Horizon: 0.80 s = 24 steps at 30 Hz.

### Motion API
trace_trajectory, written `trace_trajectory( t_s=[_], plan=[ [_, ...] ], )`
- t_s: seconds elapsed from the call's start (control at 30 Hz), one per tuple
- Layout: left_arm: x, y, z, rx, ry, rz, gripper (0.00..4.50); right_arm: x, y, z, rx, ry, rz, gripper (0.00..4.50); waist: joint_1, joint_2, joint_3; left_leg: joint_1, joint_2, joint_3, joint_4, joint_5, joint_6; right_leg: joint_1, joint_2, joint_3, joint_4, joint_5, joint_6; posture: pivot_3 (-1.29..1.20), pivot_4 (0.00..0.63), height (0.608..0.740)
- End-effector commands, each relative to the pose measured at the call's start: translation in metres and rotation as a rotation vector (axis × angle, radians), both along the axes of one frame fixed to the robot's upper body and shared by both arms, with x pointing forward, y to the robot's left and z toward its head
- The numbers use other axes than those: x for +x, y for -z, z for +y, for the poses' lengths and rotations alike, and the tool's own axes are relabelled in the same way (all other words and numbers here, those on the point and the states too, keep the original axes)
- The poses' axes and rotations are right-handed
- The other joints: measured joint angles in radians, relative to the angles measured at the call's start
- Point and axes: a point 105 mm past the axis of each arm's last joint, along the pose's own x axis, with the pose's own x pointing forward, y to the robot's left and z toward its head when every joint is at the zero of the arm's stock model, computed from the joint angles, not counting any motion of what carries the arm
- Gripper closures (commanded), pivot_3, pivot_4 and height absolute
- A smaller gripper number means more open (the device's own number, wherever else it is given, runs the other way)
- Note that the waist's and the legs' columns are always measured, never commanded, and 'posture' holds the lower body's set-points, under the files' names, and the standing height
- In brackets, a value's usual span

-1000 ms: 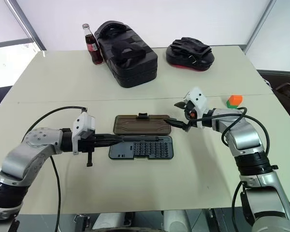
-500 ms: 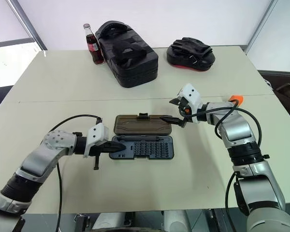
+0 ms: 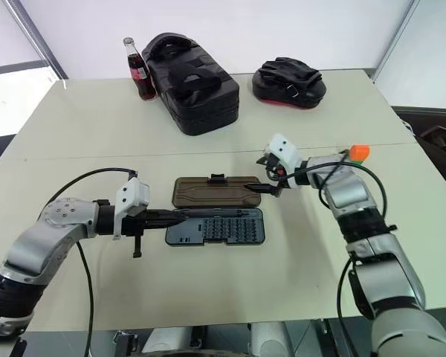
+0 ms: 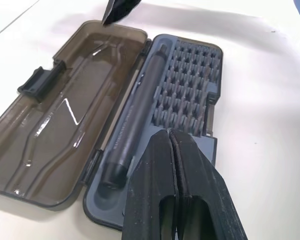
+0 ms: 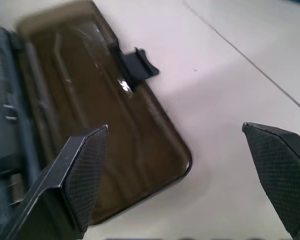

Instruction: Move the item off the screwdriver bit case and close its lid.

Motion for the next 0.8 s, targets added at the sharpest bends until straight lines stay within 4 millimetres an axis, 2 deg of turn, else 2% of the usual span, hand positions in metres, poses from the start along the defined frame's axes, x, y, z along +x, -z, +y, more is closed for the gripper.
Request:
trace_trajectory(
  t_s=[0.03,0.17,0.23,0.27,0.5,0.67,0.8],
  plan=[
    [-0.001,-0.016,0.001,-0.015,-0.007,-0.059,4.47,0.010,-0.002,0.010,-0.048,-0.040,-0.026,0.00,0.001,0.000,0.000,0.000,0.000,0.000,0.000,0.000,0.000,0.000,0.000,0.000,0.000,0.000,0.000,0.00,0.150,0.740],
    [-0.007,-0.021,0.003,-0.020,-0.017,-0.059,4.47,0.014,0.013,0.015,-0.140,-0.091,0.037,0.00,0.000,0.000,0.000,0.000,0.000,0.000,0.000,0.000,0.000,0.000,0.000,0.000,0.000,0.000,0.000,0.00,0.150,0.740],
    [-0.013,-0.024,0.003,-0.022,-0.016,-0.053,4.50,0.014,0.021,0.015,-0.181,-0.121,0.073,0.57,0.000,0.000,0.000,0.000,0.000,0.000,0.000,0.000,0.000,0.000,0.000,0.000,-0.001,0.000,0.000,0.00,0.150,0.740],
    [-0.015,-0.024,0.003,-0.023,-0.016,-0.051,4.50,0.014,0.023,0.014,-0.192,-0.130,0.082,0.92,0.000,0.000,0.000,0.000,0.000,0.000,0.000,0.000,0.000,0.000,0.000,0.001,-0.001,0.000,0.000,0.00,0.150,0.740],
    [-0.018,-0.021,0.006,-0.030,-0.051,-0.053,4.50,0.015,0.034,0.008,-0.267,-0.159,0.121,4.43,-0.001,0.000,-0.001,0.003,0.000,0.000,0.000,0.001,-0.001,0.002,-0.001,0.001,0.002,0.000,0.000,0.00,0.150,0.740],
    [-0.016,-0.016,0.011,-0.035,-0.077,-0.054,4.50,0.016,0.036,0.006,-0.311,-0.188,0.081,4.43,-0.003,-0.001,-0.002,0.003,0.000,-0.001,0.000,0.001,-0.002,0.002,0.000,0.001,0.003,0.000,-0.001,0.00,0.150,0.740],
    [-0.011,-0.017,0.017,-0.042,-0.105,-0.068,4.50,0.011,0.033,0.006,-0.348,-0.292,0.000,4.43,-0.004,-0.001,-0.002,0.003,0.000,-0.001,0.000,0.001,-0.002,0.002,0.000,0.001,0.003,0.000,-0.001,0.00,0.150,0.740]
  ],
)
